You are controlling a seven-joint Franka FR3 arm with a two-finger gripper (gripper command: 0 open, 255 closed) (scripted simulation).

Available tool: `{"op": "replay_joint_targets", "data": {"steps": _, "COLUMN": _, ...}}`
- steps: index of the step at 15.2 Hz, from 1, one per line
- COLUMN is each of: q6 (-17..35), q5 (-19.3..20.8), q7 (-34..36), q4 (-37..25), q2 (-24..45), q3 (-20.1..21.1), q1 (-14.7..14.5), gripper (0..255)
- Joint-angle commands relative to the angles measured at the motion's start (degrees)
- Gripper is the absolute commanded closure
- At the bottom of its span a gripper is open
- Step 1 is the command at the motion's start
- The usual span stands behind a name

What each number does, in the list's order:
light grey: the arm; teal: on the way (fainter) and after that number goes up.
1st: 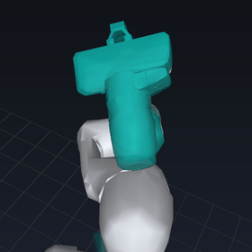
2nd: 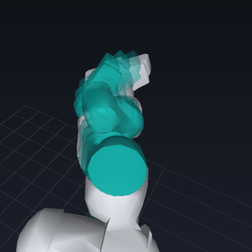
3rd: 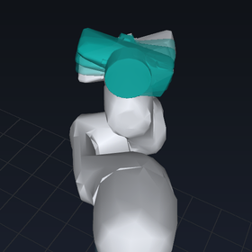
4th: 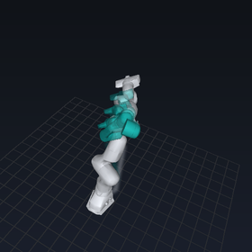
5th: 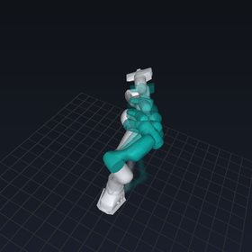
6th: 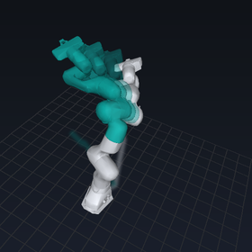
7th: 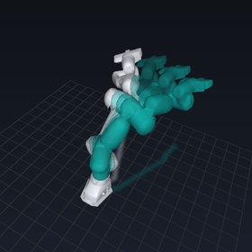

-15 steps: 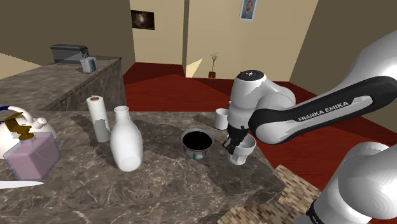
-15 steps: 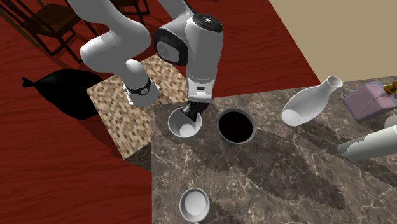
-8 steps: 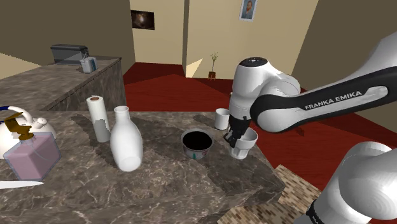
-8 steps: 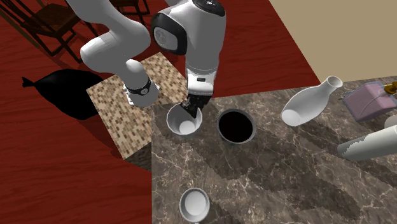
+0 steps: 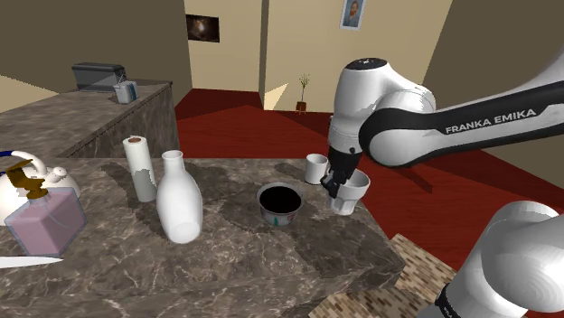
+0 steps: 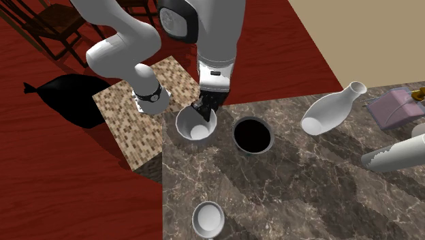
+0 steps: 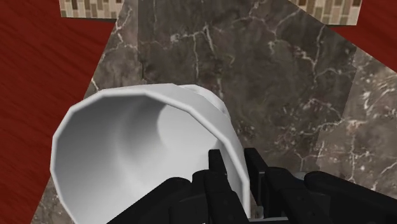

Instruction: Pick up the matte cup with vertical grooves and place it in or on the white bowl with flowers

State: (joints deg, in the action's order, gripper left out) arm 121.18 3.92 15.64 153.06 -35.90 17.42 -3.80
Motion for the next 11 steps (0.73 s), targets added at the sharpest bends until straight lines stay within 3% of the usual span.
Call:
{"op": "replay_joint_targets", "data": {"steps": 1, "q6": -1.93, "q5": -0.15, "q7": -0.42, "q4": -1.09, "q2": -0.87, "q3": -0.28, "q1": -0.15, "gripper": 255}}
{"op": "replay_joint_targets", "data": {"steps": 11, "q6": -10.13, "q5": -0.24, "q7": -2.17, "q4": -7.49, "q2": -2.84, "q3": -1.40, "q1": -0.16, "gripper": 255}}
